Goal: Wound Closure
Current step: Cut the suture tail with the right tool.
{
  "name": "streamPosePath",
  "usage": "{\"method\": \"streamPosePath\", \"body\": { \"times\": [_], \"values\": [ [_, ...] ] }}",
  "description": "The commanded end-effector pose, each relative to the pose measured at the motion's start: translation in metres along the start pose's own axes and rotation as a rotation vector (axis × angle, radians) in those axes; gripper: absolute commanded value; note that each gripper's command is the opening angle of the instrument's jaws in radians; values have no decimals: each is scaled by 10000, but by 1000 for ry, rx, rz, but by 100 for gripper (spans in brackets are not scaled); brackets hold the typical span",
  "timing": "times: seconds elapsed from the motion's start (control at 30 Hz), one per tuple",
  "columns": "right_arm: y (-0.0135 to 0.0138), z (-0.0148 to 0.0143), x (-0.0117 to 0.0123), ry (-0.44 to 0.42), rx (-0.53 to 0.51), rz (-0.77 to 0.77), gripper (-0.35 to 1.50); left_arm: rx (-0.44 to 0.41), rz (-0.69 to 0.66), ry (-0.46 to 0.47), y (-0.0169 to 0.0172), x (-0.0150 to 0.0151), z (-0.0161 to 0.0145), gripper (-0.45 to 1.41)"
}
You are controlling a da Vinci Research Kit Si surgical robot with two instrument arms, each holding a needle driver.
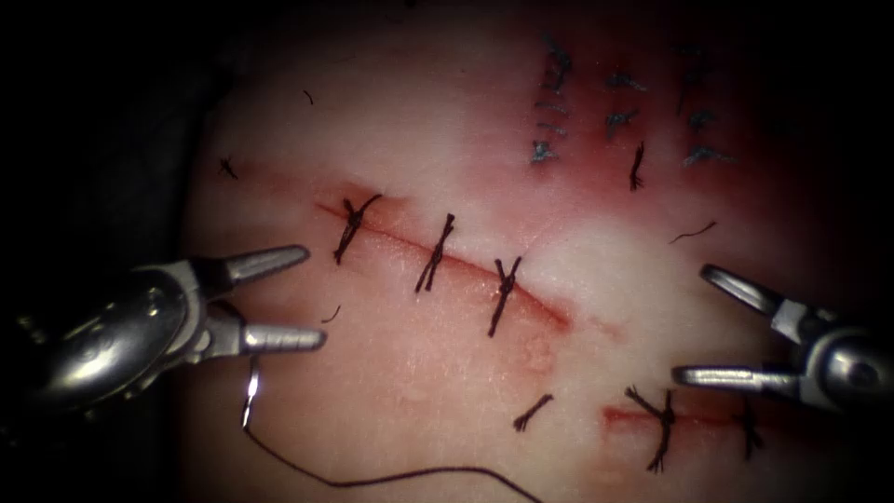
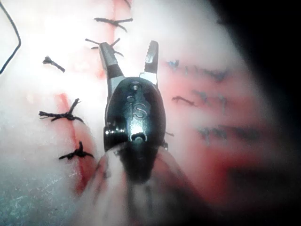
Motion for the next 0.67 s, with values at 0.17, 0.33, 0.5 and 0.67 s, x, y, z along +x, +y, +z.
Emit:
{"method": "streamPosePath", "body": {
  "times": [0.17, 0.33, 0.5, 0.67],
  "values": [
    [11, 16, 9, -19, 13, 12, 125, 7, 7, -9, -15, 6, -2, 69],
    [16, 25, 16, -33, 25, 23, 125, 27, 9, -28, -16, 4, -9, 69],
    [17, 29, 16, -30, 25, 24, 123, 29, 13, -32, -13, 0, -11, 69],
    [14, 27, 17, -28, 27, 17, 121, 32, 15, -34, -12, -1, -11, 69]
  ]
}}
